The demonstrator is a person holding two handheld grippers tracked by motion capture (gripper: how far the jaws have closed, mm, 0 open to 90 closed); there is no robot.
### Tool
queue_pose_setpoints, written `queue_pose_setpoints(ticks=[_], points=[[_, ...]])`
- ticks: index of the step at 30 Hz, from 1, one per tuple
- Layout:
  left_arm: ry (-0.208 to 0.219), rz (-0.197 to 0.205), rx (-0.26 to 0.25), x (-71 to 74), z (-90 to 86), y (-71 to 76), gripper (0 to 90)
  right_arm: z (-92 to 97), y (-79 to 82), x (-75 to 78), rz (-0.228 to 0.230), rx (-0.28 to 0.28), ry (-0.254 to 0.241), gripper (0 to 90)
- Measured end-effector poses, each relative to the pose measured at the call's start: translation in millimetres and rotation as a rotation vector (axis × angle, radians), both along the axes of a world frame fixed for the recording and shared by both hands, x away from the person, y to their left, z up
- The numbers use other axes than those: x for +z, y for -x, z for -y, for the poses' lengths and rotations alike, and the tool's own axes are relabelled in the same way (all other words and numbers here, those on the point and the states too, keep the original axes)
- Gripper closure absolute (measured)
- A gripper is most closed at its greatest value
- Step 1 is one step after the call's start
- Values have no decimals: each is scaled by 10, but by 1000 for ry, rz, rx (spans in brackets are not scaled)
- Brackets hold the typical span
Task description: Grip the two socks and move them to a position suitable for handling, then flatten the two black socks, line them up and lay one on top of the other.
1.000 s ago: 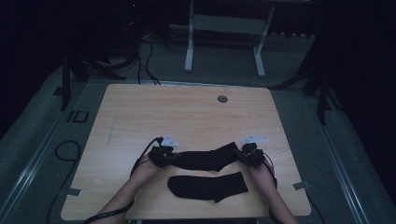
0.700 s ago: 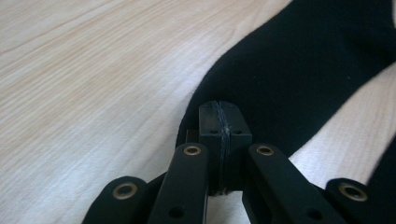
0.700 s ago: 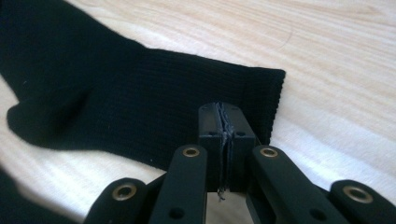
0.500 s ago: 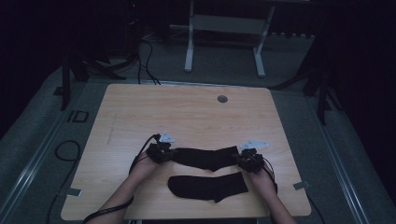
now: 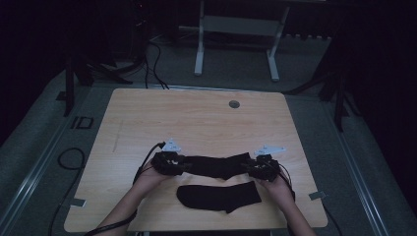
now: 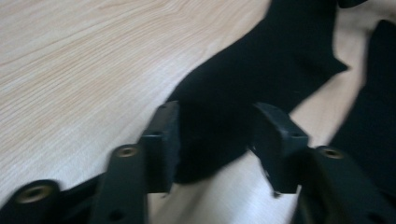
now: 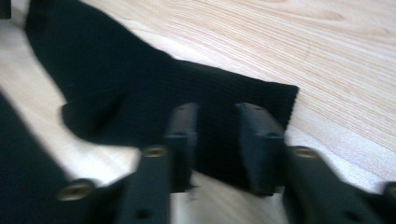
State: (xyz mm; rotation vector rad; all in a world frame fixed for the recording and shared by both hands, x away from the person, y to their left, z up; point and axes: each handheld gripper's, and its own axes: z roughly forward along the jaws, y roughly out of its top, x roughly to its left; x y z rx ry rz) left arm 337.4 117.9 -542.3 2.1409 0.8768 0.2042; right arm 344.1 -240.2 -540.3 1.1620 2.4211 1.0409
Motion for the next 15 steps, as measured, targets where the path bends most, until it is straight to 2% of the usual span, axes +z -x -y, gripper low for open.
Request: queue_pose_setpoints(ticks=[4,5,7,11,14,15], points=[[38,-4,4,61,-102,187,478,49,135,68,6,14,-16,549],[38,-4,4,61,-102,187,478,49,135,68,6,14,-16,549],[49,-22,0,63,-164,337,483,126,283,98,-4,20,-32,536],[24,-59,-24,4,-178,494,508,245,473,71,-23,10,-20,519],[7,-76,-22,-39,-166,535,523,298,547,36,-42,3,-16,517],[-3,-82,-21,-85,-156,562,530,337,619,1,-54,-8,-9,517]])
